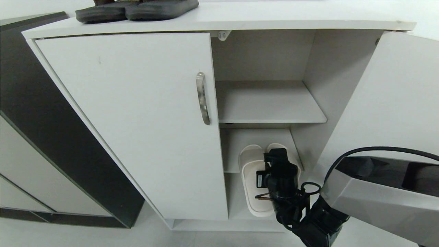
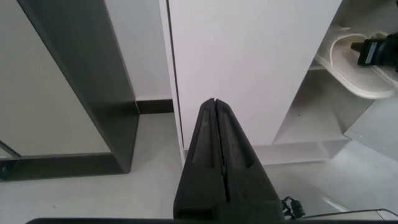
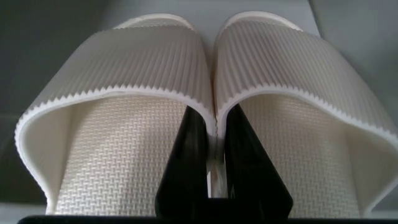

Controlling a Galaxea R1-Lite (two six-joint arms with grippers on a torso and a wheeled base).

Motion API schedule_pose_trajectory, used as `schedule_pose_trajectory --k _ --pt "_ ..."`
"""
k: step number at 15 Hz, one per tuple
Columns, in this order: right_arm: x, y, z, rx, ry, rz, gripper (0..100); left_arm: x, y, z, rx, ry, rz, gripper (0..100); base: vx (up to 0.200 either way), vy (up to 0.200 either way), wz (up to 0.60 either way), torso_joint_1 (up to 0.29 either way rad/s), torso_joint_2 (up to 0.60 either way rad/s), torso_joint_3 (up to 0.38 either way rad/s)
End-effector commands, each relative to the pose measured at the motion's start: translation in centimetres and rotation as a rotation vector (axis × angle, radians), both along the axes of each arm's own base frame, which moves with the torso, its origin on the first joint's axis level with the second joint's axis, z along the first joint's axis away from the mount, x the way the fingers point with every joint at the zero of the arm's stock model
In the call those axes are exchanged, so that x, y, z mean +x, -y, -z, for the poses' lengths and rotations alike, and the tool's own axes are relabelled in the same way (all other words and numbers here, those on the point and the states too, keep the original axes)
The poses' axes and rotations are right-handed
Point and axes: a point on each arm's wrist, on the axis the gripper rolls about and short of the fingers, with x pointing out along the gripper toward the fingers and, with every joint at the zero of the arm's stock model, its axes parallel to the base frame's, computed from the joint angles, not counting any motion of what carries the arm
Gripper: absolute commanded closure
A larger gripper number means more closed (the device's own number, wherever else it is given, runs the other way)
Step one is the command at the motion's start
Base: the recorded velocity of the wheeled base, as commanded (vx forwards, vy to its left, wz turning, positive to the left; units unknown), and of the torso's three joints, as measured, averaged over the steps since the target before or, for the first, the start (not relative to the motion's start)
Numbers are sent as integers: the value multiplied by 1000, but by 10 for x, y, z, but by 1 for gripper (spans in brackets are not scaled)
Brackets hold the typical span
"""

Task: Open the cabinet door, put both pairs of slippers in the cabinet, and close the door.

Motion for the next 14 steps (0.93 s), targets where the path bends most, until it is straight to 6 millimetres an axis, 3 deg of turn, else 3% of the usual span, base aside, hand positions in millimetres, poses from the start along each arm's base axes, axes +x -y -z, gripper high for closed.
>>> schedule_pose_trajectory --k 1,5,7,10,14 --pt "20 3 2 6 9 31 100 0 0 0 0 -1 0 100 0 0 0 0 0 0" --pt "54 0 2 9 13 46 100 0 0 0 -1 -1 0 100 0 0 0 0 0 0" --pt "76 -3 -9 19 24 57 100 0 0 0 -4 -1 0 100 0 0 0 0 0 0" --pt "96 -10 -22 20 20 47 100 0 0 0 -4 -1 0 100 0 0 0 0 0 0" --pt "114 -17 -26 39 46 56 100 0 0 0 -6 -1 -1 100 0 0 0 0 0 0"
